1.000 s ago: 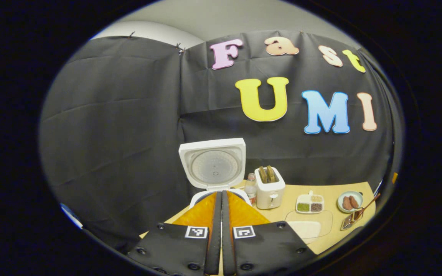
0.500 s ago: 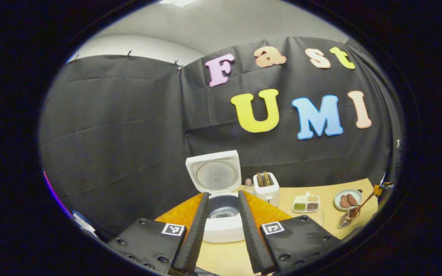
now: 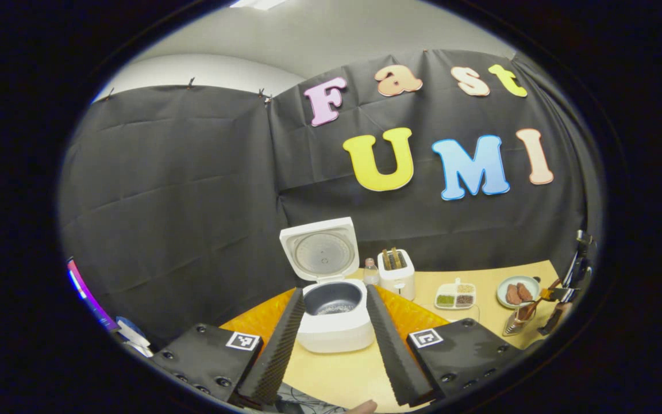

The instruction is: Close the left gripper, press the button to open the rice cooker; take a wooden spoon from the chopstick holder with the right hand, scoop a spoonful of rice and pour it into the rice cooker, then put the wooden spoon back into the chopstick holder.

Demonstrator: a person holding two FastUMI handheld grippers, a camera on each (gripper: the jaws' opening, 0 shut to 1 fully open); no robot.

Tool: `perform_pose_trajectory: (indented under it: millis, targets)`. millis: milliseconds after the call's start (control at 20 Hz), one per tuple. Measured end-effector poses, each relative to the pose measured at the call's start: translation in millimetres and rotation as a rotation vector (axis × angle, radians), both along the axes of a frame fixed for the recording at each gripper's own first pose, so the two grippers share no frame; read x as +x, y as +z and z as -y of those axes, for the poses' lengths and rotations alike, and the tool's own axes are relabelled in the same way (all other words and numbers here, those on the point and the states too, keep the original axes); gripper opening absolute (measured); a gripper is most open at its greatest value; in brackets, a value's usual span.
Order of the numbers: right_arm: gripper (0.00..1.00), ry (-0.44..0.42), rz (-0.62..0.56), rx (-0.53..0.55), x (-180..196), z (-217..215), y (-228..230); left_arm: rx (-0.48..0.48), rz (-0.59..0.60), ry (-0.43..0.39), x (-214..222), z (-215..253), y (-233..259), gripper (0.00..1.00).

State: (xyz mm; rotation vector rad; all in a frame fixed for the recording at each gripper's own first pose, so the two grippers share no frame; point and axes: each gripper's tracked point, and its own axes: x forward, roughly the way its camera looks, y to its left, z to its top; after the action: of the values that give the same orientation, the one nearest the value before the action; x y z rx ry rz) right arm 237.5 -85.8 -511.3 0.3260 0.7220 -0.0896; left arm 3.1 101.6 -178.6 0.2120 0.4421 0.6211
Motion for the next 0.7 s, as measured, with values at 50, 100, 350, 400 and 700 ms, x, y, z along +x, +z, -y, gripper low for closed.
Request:
perform_pose_trajectory:
  millis: [50, 100, 350, 400, 700]
  targets:
    - [0.33, -0.001, -0.004, 0.011, 1, -4, -2, -0.002, 0.0, 0.003, -1, -1, 1, 0.84]
    - [0.32, -0.009, -0.002, 0.05, 7, -11, -7, -0.003, -0.002, 0.002, -4, 0, 0, 0.81]
    - [0.12, -0.044, -0.022, 0.134, 1, -13, 4, -0.017, 0.015, 0.002, -17, -5, 4, 0.91]
    - [0.12, -0.037, -0.021, 0.136, -2, -15, 9, -0.026, 0.023, 0.0, -20, -8, 3, 0.93]
    - [0.12, -0.025, 0.048, 0.055, -17, -19, 70, -0.067, 0.086, -0.022, -47, -33, 13, 0.99]
